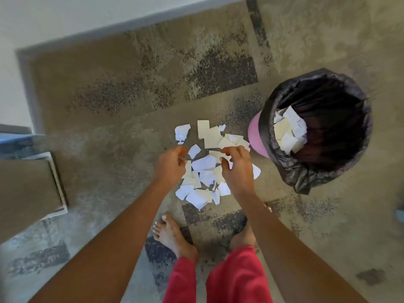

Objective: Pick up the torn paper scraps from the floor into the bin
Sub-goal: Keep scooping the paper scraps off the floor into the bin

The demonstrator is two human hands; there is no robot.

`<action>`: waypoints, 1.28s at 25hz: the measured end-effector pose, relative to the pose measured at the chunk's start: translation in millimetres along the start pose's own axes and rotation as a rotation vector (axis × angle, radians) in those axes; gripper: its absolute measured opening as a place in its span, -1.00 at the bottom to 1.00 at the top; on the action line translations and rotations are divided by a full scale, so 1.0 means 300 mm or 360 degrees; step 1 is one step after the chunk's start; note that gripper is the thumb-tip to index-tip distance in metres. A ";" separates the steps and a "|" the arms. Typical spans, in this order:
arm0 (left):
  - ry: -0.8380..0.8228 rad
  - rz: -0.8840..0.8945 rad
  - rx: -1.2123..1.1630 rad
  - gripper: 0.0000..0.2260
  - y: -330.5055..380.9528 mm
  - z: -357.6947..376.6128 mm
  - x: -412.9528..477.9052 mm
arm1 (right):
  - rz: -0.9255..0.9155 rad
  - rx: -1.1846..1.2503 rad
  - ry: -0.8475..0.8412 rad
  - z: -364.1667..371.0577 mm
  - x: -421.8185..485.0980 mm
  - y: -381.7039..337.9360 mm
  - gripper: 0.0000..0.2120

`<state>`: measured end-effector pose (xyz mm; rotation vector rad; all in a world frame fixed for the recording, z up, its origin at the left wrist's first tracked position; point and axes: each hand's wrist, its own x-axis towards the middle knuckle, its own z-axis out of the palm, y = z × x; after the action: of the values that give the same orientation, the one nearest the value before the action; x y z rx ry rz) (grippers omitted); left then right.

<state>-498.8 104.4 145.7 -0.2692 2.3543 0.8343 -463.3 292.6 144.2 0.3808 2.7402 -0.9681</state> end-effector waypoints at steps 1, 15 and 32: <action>-0.0028 0.0003 0.0043 -0.77 -0.031 0.022 0.025 | 0.0084 -0.0044 -0.0096 0.053 0.016 0.034 -0.77; -0.0273 0.0229 0.0945 -0.01 -0.031 0.265 0.666 | 0.0127 -0.0777 -0.0853 0.318 0.419 0.439 0.08; -0.0067 0.0280 0.0699 -0.03 -0.173 0.430 0.553 | -0.0027 -0.0874 -0.0401 0.382 0.349 0.405 -0.08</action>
<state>-547.0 146.9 -61.0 0.1383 2.4707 0.3747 -511.8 328.5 -43.4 0.1269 2.6289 -0.2159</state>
